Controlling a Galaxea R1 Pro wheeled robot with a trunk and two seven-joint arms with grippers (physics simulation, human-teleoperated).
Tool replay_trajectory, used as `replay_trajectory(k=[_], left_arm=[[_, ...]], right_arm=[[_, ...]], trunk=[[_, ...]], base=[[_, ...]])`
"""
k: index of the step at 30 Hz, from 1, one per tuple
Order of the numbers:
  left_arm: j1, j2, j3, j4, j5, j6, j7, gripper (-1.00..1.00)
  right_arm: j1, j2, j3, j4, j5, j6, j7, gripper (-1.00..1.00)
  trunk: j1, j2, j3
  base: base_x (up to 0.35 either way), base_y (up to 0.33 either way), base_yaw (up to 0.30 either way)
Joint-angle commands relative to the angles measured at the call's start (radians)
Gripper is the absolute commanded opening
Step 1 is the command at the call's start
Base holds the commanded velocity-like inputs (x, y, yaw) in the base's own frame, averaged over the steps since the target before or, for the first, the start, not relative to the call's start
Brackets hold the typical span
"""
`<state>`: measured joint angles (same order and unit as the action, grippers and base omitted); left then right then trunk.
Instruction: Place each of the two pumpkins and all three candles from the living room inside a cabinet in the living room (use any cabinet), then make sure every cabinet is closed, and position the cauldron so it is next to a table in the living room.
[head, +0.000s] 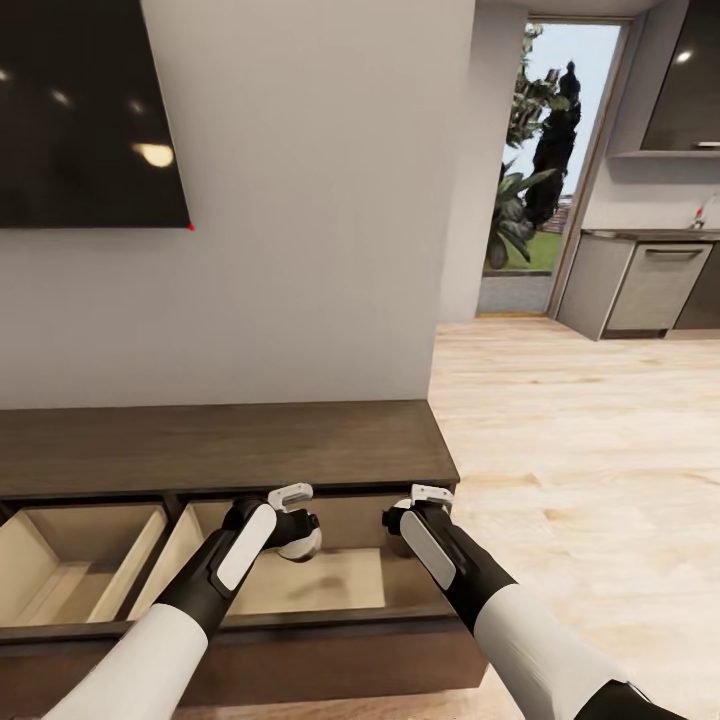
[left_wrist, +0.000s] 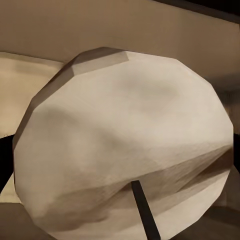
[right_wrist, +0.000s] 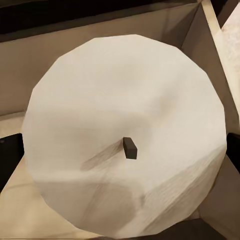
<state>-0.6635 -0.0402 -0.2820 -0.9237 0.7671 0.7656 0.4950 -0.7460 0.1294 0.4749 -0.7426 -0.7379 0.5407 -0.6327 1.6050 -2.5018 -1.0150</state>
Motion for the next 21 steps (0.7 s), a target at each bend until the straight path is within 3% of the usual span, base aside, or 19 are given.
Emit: replay_trajectory(k=[1,21], left_arm=[[-0.001,0.0,-0.002,-0.001,0.008,0.001,0.01,-1.0],[-0.001,0.0,-0.002,-0.001,0.008,0.002,0.01,-1.0]], right_arm=[[-0.001,-0.001,0.004,-0.001,-0.008,0.001,-0.01,-1.0],[-0.001,-0.001,0.004,-0.001,-0.008,0.001,-0.01,-1.0]], trunk=[[0.0,-0.001,-0.005],[0.008,-0.005,-0.075]], base=[[0.0,0.0,0.0],[0.0,0.0,0.0]])
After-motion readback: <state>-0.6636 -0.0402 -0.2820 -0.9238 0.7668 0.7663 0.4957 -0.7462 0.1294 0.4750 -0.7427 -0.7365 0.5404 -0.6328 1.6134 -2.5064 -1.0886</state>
